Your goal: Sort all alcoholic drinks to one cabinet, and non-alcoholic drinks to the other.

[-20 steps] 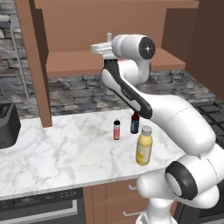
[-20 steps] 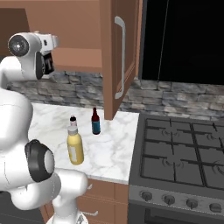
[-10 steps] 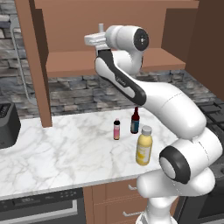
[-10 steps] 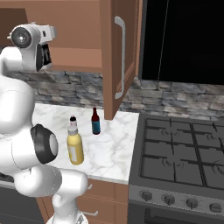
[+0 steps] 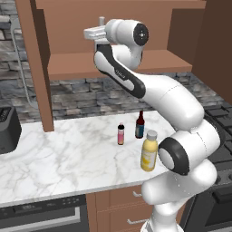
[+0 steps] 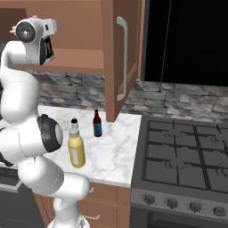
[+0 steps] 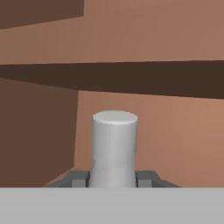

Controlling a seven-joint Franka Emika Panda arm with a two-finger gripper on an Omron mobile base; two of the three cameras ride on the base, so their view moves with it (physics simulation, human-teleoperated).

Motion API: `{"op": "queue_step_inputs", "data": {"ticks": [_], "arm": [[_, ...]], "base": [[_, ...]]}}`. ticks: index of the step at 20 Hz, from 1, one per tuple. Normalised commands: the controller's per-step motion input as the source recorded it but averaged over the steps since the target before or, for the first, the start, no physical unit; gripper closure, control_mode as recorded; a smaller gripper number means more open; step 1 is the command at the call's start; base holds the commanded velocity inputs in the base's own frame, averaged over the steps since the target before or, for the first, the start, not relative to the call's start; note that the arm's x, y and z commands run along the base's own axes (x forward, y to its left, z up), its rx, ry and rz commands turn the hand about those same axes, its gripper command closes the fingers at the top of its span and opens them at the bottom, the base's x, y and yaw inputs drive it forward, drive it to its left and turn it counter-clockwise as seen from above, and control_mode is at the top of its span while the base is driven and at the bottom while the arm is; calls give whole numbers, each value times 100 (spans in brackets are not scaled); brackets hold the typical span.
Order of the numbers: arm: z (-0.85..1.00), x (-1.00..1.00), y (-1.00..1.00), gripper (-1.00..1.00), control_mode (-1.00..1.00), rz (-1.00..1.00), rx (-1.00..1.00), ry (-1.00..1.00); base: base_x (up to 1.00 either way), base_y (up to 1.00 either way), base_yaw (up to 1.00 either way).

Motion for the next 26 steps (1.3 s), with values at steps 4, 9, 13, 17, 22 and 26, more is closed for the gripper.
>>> {"op": "queue_step_inputs", "data": {"ticks": [4, 9, 13, 17, 22, 26], "arm": [[7, 17, 0, 100, -100, 2, 0, 0], [0, 28, 0, 100, -100, 0, 0, 0], [0, 28, 0, 100, -100, 0, 0, 0], [0, 26, 0, 100, -100, 0, 0, 0], [0, 27, 0, 100, -100, 0, 0, 0], [0, 15, 0, 100, -100, 0, 0, 0]], "base": [[0, 0, 0], [0, 0, 0], [0, 0, 0], [0, 0, 0], [0, 0, 0], [0, 0, 0]]}}
